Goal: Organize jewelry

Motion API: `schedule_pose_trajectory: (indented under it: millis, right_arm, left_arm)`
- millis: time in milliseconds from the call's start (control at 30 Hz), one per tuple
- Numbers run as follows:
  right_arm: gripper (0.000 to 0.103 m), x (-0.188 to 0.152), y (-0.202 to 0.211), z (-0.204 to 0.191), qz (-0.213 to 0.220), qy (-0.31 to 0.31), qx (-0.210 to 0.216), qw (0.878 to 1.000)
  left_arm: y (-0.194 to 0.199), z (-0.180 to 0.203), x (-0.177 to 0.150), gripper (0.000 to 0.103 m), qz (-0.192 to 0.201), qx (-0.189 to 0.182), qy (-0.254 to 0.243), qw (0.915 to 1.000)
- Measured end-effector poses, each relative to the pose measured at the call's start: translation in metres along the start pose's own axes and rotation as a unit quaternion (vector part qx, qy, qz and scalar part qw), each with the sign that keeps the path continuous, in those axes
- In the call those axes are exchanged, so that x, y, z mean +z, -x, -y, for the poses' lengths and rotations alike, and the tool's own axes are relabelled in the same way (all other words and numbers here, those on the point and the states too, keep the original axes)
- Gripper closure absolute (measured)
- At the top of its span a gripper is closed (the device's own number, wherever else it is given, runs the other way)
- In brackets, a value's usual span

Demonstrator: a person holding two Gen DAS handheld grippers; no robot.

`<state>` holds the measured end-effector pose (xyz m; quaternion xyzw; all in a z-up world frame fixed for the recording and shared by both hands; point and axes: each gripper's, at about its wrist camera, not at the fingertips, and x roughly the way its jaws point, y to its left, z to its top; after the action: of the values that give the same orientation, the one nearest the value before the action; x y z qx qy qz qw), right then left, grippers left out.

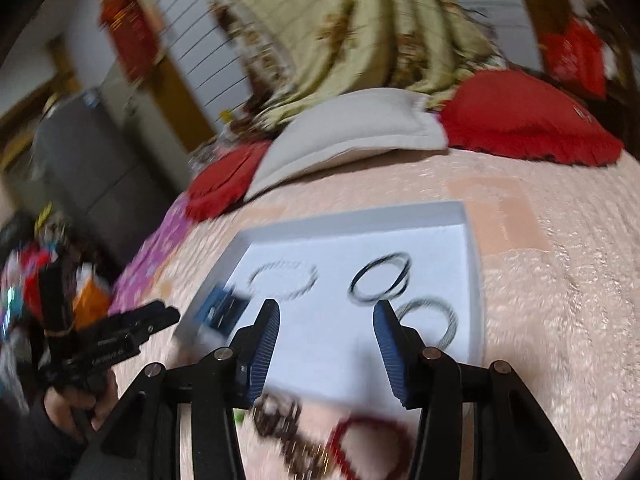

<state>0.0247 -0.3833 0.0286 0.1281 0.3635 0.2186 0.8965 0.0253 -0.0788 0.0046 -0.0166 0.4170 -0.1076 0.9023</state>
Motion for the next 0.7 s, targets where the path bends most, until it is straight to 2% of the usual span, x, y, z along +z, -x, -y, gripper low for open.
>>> schedule_pose_trajectory:
  millis: [67, 200, 267, 300, 467, 700]
  right_arm:
    - [0.056, -0.014, 0.006, -0.015, -0.005, 0.028, 0.006, 1.000]
    - [0.057, -0.043, 0.003, -0.044, -0.025, 0.075, 0.012, 0.997]
    - [0.065, -0.052, -0.006, -0.052, -0.041, 0.091, 0.015, 0.995]
    - [0.066, -0.056, -0.013, -0.056, -0.051, 0.101, 0.011, 0.994]
    - [0.079, -0.061, -0.037, -0.054, -0.078, 0.109, 0.008, 0.991]
    - [0.085, -0.063, -0.061, -0.053, -0.106, 0.126, 0.005, 0.986]
  left_arm:
    - [0.004, 0.006, -0.015, 0.049, -0.005, -0.009, -0.022, 0.9997]
    - [-0.008, 0.018, -0.031, 0.049, -0.034, -0.006, -0.053, 0.9980]
    - [-0.017, 0.022, -0.036, 0.049, -0.048, -0.001, -0.068, 0.9966]
    - [-0.020, 0.023, -0.038, 0.049, -0.052, 0.001, -0.071, 0.9961]
    - [-0.024, 0.027, -0.036, 0.049, -0.053, -0.004, -0.077, 0.9956]
    - [-0.030, 0.034, -0.039, 0.050, -0.059, -0.011, -0.090, 0.9941]
